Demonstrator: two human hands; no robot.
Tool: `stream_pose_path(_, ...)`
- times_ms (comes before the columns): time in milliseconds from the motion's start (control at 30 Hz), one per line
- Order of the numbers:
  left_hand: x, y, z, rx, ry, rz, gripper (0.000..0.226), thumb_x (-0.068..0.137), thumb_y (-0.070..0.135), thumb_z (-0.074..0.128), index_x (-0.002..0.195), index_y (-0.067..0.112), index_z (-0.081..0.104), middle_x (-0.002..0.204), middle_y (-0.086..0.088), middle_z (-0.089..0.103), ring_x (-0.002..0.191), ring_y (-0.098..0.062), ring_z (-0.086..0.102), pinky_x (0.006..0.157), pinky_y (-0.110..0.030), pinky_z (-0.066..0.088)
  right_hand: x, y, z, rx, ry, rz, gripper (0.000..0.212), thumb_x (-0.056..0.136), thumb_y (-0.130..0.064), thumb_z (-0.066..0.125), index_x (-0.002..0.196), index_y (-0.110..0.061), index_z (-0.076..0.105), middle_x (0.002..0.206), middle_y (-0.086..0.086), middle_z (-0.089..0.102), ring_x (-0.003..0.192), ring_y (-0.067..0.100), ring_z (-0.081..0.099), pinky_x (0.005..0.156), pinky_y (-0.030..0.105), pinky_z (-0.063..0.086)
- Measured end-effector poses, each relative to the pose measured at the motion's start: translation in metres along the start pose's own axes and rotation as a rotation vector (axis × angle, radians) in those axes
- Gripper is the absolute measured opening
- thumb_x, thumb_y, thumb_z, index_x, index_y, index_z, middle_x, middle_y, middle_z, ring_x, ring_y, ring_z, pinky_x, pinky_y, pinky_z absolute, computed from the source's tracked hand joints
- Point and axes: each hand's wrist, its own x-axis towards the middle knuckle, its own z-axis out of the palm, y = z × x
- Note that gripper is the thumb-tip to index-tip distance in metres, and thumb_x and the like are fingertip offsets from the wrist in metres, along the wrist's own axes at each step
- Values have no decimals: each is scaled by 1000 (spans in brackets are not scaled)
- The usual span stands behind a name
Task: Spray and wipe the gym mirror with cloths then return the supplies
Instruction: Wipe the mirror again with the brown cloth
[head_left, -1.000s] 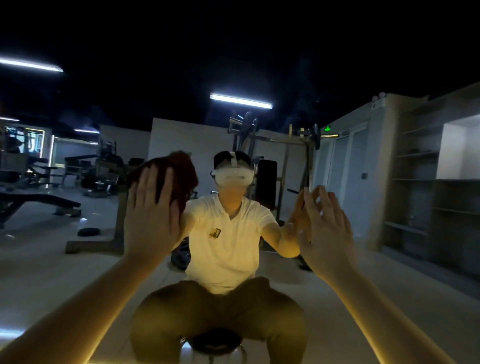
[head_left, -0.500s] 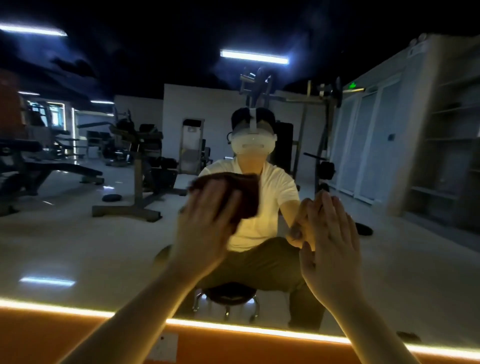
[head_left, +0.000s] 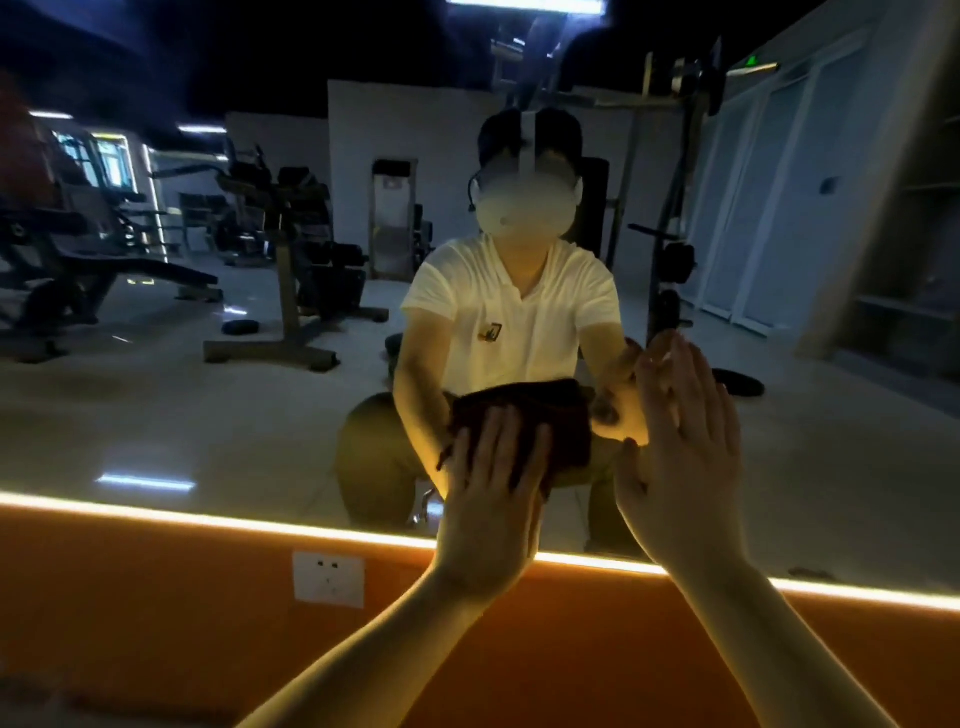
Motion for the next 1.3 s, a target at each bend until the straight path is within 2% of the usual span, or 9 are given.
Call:
stream_pose_path(100,0,-30,-11,77,-55,222,68,103,27,42,165,18,15,170,-17,14,160,-32,8,128,-52,15,-4,8,-2,8,1,-20,79,91,-12,56,163,-9,23,171,16,12,159,34,11,126,56,19)
stream_pose_path(200,-32,-95,-31,113,-61,184,73,98,12,46,165,20,18,170,-15,12,161,-29,11,127,-52,17,-5,8,0,11,6,-24,78,91,-14,57,162,-7,26,171,19,14,158,36,13,125,58,21)
stream_pose_path(333,-83,-152,-53,233,-166,189,73,99,17,44,165,12,15,169,-23,11,160,-36,8,126,-60,20,-6,10,5,-10,-26,0,74,95,-17,54,163,-8,25,171,18,11,159,36,9,123,61,22)
stream_pose_path(533,-68,-94,-30,173,-170,186,72,98,13,42,164,6,14,170,-26,4,159,-42,9,129,-59,9,-4,14,-1,-4,2,14,75,95,-11,61,162,-12,27,171,18,15,158,34,13,123,58,23)
stream_pose_path(733,-42,-20,9,110,-99,197,77,95,16,45,164,7,12,169,-25,2,160,-39,0,130,-55,0,-8,40,-19,-62,-27,87,71,98,-24,46,163,-12,23,172,13,11,159,30,10,127,54,19)
stream_pose_path(867,-27,28,29,54,-87,198,81,97,23,43,167,11,2,170,-23,-3,160,-36,-4,130,-52,-3,-12,64,-32,-99,-37,140,75,95,-17,59,162,-11,25,171,13,14,158,31,14,126,53,20)
stream_pose_path(967,-14,63,42,13,-102,196,86,99,26,53,167,13,2,172,-19,-10,161,-33,-5,129,-50,-6,-15,78,-42,-117,-53,170,77,94,-16,64,161,-12,27,172,13,13,158,32,15,125,55,23)
stream_pose_path(1033,-6,85,48,-10,-133,241,94,93,24,66,167,13,9,173,-18,-3,161,-32,-2,130,-48,-5,-16,85,-47,-132,-52,183,76,95,-17,65,161,-13,28,172,12,12,158,31,14,124,56,24)
stream_pose_path(1300,20,45,20,82,-126,444,89,86,17,67,164,18,23,170,-14,16,158,-29,16,129,-46,5,-6,82,-46,-58,3,169,71,97,-26,55,162,-14,27,172,11,13,159,29,13,126,53,21)
